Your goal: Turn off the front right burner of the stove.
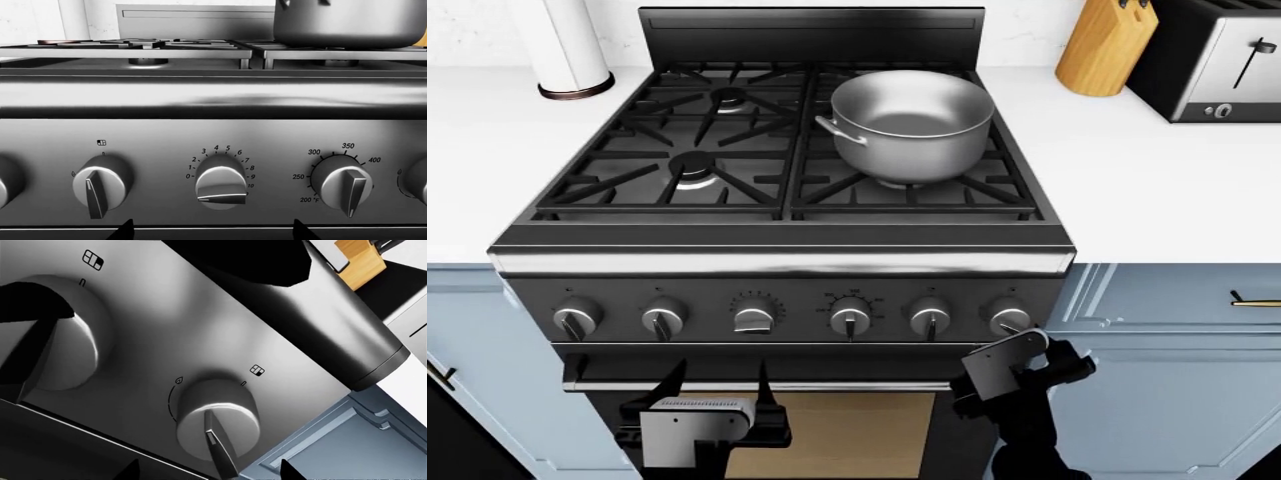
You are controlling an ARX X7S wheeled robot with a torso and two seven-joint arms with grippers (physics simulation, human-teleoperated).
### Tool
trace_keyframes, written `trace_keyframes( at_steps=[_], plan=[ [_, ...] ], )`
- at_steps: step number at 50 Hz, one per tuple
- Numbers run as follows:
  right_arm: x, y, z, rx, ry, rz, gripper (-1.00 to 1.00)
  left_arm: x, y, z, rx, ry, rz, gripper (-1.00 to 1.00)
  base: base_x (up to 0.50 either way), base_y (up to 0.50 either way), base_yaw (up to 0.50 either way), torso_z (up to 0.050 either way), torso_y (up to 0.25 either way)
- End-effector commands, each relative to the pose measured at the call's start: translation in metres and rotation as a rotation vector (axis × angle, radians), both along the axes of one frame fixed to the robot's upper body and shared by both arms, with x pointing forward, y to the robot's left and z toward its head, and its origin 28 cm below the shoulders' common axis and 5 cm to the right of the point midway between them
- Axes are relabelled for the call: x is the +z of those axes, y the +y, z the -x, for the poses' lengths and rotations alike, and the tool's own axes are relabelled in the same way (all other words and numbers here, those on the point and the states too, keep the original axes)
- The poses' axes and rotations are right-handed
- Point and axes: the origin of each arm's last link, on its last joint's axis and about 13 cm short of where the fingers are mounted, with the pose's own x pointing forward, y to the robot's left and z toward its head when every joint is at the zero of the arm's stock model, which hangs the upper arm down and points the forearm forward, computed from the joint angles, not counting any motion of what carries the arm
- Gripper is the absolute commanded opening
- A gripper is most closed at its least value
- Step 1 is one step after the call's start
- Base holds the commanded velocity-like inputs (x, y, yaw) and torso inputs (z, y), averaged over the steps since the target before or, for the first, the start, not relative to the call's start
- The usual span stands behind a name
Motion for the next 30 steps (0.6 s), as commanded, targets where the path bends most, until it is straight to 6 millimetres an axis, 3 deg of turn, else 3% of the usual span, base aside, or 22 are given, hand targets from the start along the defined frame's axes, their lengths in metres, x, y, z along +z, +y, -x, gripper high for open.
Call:
trace_keyframes(
  at_steps=[1,30],
  plan=[
    [-0.002,-0.003,-0.005,-0.010,0.010,0.010,1.00,0.000,0.000,0.000,-0.001,0.000,0.000,1.00,0.00,0.00,0.00,0.000,0.000],
    [-0.006,-0.004,-0.016,-0.013,0.015,0.014,1.00,0.001,0.000,0.001,-0.001,0.001,-0.002,1.00,0.00,0.00,0.00,0.000,0.000]
  ],
)
